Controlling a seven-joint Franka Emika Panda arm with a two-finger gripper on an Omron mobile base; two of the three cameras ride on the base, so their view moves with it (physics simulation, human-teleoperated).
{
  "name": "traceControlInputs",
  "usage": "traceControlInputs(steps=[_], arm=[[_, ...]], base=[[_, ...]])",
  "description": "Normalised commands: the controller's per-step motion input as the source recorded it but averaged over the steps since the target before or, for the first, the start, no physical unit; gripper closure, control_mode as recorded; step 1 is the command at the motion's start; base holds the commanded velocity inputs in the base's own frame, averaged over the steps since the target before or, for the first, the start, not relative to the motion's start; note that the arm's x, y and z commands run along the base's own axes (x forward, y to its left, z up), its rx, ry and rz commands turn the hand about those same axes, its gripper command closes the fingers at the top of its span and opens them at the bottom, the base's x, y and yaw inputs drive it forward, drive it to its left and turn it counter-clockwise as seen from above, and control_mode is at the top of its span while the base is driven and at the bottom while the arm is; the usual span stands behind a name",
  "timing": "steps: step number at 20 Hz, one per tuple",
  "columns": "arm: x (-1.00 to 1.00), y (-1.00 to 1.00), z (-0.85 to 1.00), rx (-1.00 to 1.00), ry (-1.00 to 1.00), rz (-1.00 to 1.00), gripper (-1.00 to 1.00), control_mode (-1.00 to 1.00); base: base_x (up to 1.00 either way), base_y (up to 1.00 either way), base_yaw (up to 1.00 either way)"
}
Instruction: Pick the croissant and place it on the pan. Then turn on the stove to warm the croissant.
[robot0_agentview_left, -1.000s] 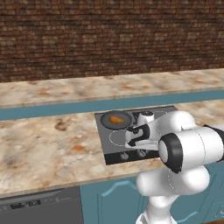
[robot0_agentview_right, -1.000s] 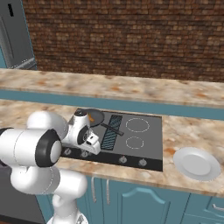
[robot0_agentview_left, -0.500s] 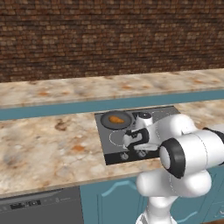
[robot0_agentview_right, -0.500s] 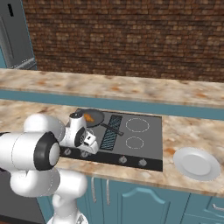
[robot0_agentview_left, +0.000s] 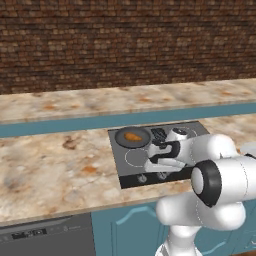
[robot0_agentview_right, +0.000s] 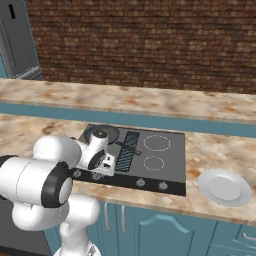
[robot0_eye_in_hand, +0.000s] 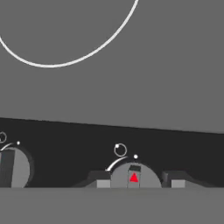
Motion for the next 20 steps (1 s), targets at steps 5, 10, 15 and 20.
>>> traceControlInputs(steps=[5, 10, 15, 20], arm=[[-0.31, 0.41, -0.68, 0.04, 0.23, 0.63, 1.0, -1.0], [-0.67, 0.97, -0.76, -0.18, 0.02, 0.64, 1.0, -1.0], [-0.82, 0.56, -0.83, -0.05, -0.02, 0.6, 1.0, -1.0], [-0.67, 0.33, -0.76, 0.0, -0.05, 0.65, 1.0, -1.0]], base=[[0.0, 0.0, 0.0], [0.0, 0.0, 0.0], [0.0, 0.0, 0.0], [0.0, 0.0, 0.0]])
